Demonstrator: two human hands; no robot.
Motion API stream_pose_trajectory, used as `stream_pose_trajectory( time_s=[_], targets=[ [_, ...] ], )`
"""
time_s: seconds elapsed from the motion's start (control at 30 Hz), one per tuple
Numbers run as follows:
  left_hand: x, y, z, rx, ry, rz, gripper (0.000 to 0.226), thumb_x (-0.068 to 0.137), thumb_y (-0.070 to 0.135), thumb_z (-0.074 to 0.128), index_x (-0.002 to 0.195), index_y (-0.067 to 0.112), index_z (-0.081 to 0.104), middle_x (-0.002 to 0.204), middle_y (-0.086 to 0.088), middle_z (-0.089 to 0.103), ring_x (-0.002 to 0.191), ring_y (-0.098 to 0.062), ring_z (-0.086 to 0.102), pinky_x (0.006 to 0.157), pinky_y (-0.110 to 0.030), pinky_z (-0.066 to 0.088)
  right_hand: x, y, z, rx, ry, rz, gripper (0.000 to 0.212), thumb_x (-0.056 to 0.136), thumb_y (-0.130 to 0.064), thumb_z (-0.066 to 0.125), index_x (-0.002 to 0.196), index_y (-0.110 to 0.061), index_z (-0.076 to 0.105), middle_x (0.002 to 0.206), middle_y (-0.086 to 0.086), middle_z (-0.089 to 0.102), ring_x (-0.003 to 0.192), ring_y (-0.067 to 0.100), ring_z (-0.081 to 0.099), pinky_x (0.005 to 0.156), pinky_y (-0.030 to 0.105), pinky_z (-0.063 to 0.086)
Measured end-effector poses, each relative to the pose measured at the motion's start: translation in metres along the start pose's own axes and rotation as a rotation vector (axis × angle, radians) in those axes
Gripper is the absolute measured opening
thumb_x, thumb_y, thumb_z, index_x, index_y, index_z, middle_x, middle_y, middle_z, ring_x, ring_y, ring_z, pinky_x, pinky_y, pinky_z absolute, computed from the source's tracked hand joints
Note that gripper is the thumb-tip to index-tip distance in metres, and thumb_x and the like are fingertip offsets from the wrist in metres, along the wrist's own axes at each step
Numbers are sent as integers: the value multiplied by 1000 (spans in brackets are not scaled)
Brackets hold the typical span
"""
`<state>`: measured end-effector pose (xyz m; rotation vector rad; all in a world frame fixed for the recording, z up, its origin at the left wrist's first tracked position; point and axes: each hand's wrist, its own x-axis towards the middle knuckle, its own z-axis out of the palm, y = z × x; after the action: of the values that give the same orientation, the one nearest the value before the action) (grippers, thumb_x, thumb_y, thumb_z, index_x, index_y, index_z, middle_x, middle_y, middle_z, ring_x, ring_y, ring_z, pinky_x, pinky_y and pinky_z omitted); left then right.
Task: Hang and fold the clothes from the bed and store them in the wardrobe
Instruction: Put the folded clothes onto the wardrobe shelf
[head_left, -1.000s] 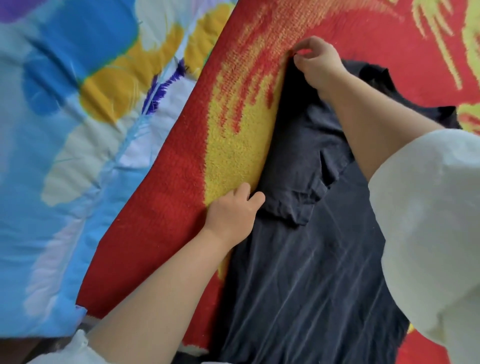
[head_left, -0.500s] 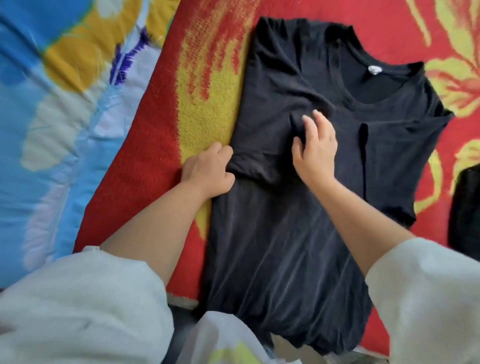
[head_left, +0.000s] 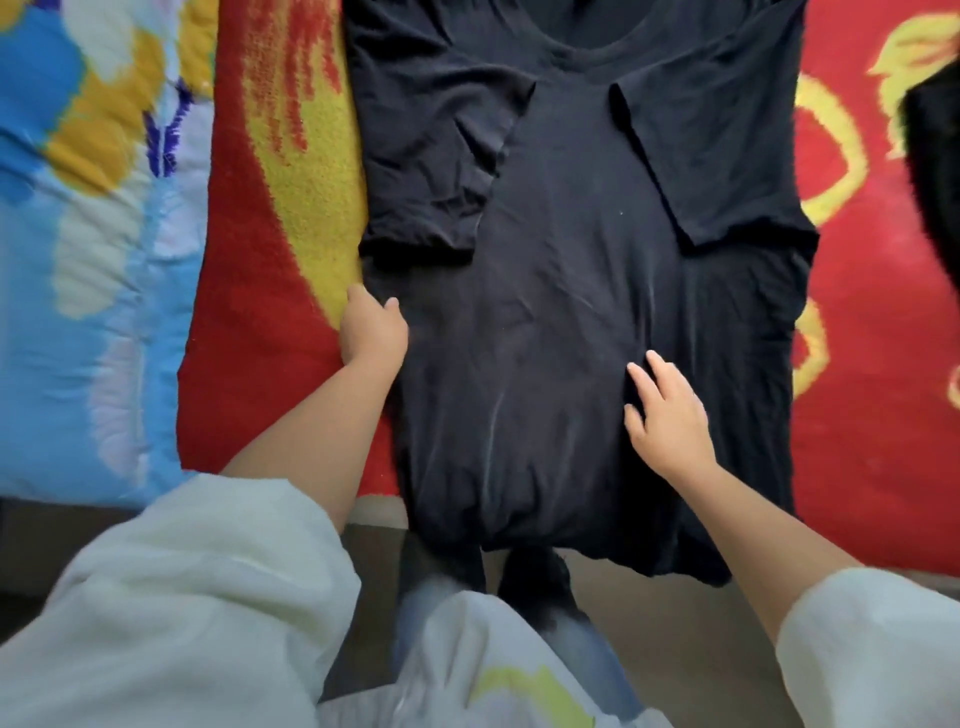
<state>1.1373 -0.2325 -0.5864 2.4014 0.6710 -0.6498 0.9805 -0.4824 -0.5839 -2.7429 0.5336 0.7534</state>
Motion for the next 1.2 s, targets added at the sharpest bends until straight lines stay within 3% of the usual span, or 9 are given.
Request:
stream_pose_trajectory(
  time_s=[0.2,0.33,0.5,0.6,0.73,0.87,0.97,1.07,1.2],
  targets=[
    [-37,-49,1,22,123,-6,36,97,28,43,118,0,49,122,-20,55,115,-34,48,90,-34,33,-66,85,25,104,-9,158,51,91,-12,51,140,-8,37,151,11,24,140,28,19,111,43,21],
    [-99,-87,37,-209,-58,-27,40,91,29,55,119,1,55,124,-13,58,115,-28,52,93,-28,38,-115,113,46,274,73,332,60,86,-9,58,139,1,33,150,18,23,139,32,20,111,40,17],
    [-167,-140,77,-443,-395,-323,53,78,24,72,122,-1,54,110,-14,62,91,-25,59,79,-32,47,-141,120,68,875,158,871,72,85,-14,63,143,1,22,149,19,24,136,29,26,108,34,22],
    [-182,-168,91,-384,-489,-398,64,69,22,79,123,-2,54,117,-13,61,106,-28,58,96,-40,44,-138,125,75,1056,202,980,65,85,-11,62,141,-2,30,146,16,26,126,28,38,98,30,33],
    [-189,-186,91,-654,-415,-389,35,87,2,57,120,-5,52,97,-10,63,82,-21,61,71,-27,53,-121,144,82,1249,208,1019,14,82,-18,61,94,-13,57,113,10,48,76,21,47,64,28,38],
    [-199,-202,74,-954,-276,-382,9,92,12,53,98,9,59,77,3,72,69,-11,69,65,-23,57,-130,149,75,1424,311,1022,21,84,-7,51,67,-16,45,73,-1,48,63,10,45,60,23,42],
    [-212,-200,50,-981,-172,-371,4,91,13,57,89,16,57,83,2,68,74,-13,65,72,-28,53,-148,142,57,1513,421,1044,15,83,-3,47,73,-14,51,83,3,51,69,15,48,65,28,46],
    [-221,-200,14,-888,-116,-341,15,87,4,58,82,17,54,84,0,60,71,-14,58,62,-26,44,-169,137,29,1458,504,1096,32,82,-4,48,113,-7,55,103,5,47,85,23,49,77,34,45],
    [-241,-205,-33,-779,-122,-335,19,82,-1,56,75,15,50,79,-5,57,64,-17,54,54,-28,42,-210,129,6,1453,447,987,41,91,-10,42,132,-13,41,91,-5,46,82,17,48,77,27,41]
  ],
)
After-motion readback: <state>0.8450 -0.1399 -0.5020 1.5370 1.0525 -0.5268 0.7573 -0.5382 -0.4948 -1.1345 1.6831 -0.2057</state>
